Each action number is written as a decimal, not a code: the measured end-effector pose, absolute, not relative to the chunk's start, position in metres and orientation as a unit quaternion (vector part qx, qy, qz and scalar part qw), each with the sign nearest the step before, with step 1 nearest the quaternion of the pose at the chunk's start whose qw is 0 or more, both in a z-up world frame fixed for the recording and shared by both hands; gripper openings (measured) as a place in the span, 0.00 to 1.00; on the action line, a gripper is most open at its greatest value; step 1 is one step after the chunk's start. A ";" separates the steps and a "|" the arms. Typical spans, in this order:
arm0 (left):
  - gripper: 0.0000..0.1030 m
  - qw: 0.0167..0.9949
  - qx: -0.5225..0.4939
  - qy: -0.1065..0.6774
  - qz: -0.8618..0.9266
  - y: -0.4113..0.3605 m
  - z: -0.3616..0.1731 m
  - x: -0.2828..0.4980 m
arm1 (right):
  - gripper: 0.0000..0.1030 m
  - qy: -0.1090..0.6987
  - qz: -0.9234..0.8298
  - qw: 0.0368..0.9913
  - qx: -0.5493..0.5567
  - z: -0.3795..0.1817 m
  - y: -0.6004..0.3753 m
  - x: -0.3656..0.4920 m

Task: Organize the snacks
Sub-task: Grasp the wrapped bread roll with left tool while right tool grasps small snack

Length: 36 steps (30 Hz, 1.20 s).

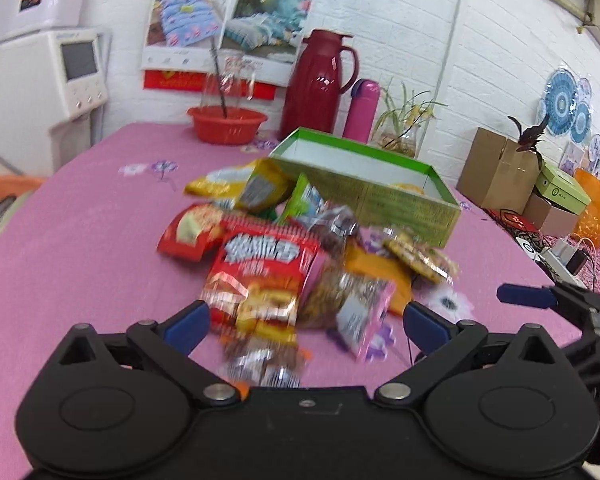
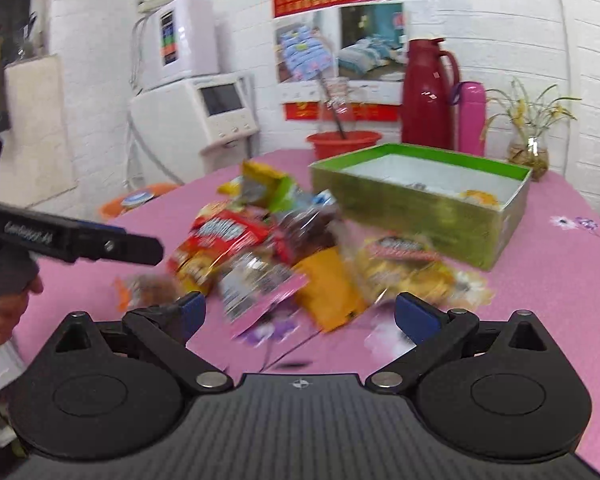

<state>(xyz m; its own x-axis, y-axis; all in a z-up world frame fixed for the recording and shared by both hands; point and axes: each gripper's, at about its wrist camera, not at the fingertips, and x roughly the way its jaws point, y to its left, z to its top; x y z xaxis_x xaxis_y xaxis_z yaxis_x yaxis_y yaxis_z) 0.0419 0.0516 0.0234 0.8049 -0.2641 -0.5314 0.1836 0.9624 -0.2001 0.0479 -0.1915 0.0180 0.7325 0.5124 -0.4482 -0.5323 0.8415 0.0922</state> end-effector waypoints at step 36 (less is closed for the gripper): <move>0.22 0.893 -0.047 0.361 -0.267 -0.025 -0.024 0.033 | 0.72 0.298 0.149 0.942 -0.046 -0.015 -0.215 0.053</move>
